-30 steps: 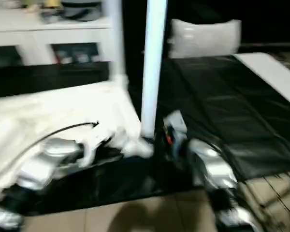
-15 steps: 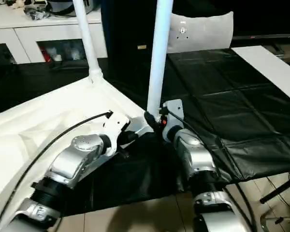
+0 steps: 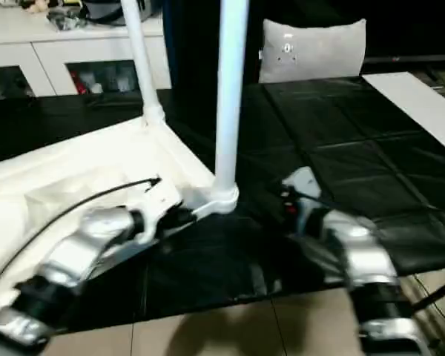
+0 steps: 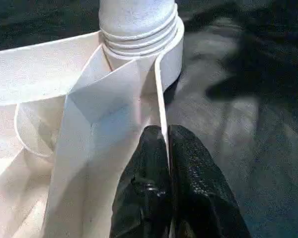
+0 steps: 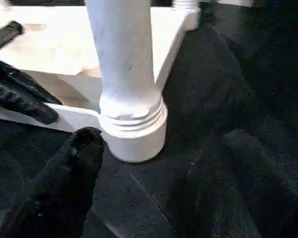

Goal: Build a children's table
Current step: Rotate leg to tighten

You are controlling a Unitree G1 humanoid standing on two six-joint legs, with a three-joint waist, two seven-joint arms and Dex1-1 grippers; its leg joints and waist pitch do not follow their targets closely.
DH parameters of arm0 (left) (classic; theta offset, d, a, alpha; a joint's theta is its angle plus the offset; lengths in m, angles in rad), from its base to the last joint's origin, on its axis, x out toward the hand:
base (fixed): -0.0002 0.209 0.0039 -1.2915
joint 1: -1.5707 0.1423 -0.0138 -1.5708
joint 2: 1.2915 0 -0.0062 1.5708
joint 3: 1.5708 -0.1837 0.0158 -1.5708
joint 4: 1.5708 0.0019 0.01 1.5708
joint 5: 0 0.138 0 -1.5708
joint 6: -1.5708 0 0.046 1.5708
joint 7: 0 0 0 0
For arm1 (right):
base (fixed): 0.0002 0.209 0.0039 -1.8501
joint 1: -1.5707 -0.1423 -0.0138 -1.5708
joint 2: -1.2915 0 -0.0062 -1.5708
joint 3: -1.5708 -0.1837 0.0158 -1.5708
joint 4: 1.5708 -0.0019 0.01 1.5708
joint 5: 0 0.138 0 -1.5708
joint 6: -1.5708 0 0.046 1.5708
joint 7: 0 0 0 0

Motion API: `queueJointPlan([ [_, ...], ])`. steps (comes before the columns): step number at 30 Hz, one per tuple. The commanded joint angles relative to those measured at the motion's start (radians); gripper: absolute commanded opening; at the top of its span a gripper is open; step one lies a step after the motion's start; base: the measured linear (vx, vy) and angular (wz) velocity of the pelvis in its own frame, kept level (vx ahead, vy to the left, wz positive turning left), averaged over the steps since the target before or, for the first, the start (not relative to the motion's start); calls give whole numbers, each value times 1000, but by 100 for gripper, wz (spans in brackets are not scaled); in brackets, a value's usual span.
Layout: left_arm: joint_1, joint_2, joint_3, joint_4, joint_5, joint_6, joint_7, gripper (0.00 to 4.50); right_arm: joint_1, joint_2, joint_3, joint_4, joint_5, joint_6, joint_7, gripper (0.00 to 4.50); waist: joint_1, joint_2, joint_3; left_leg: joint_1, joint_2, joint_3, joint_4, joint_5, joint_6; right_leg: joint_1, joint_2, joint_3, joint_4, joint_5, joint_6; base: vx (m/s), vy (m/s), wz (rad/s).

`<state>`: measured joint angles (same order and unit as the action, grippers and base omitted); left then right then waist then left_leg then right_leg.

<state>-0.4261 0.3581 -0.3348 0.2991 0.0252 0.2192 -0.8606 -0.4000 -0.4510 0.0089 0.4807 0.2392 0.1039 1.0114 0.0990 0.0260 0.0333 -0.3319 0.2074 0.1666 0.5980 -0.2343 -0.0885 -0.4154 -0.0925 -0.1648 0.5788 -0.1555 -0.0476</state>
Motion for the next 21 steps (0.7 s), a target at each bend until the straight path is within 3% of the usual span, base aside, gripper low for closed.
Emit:
queueJointPlan([
  [1, 16, 30, -55, -10, 5, -35, -97, 0, 1, -16, 22, -37, 21, -9, 74, 429, 9, -12, -62, -17, 23, -2, -60, -55, 121, 75, -64, 65, -65, -292, -101, 0, 0, 0],
  [3, 19, 44, -63, -15, 2, -42, -124, 0, 3, -23, 32, -49, 28, -3, 105, 429, 14, -11, -61, -14, 25, -1, -60, -53, 121, 72, -64, 65, -64, -288, -108, 0, 0, 0],
  [12, 16, 143, -119, -38, -16, -114, -334, 0, -15, -2, 105, -48, 30, 9, 237, 342, 40, -14, -60, -10, 32, 1, -64, -55, 93, 68, -68, 70, -59, -294, -110, 0, 0, 0],
  [14, 9, 149, -123, -34, -17, -127, -349, 0, -20, 6, 118, -42, 29, 11, 257, 342, 42, -17, -60, -11, 31, 1, -64, -59, 88, 70, -69, 70, -59, -300, -107, 0, 0, 0],
  [15, 7, 150, -124, -33, -17, -130, -353, 0, -21, 7, 122, -41, 30, 13, 262, 316, 44, -15, -61, -10, 32, 1, -65, -57, 85, 70, -69, 71, -59, -302, -104, 0, 0, 0],
  [21, -5, 151, -118, -19, -19, -142, -372, 0, -26, 19, 145, -44, 46, 33, 310, 269, 45, -15, -62, -13, 30, 0, -63, -51, 82, 72, -68, 71, -57, -289, -101, 0, 0, 0],
])
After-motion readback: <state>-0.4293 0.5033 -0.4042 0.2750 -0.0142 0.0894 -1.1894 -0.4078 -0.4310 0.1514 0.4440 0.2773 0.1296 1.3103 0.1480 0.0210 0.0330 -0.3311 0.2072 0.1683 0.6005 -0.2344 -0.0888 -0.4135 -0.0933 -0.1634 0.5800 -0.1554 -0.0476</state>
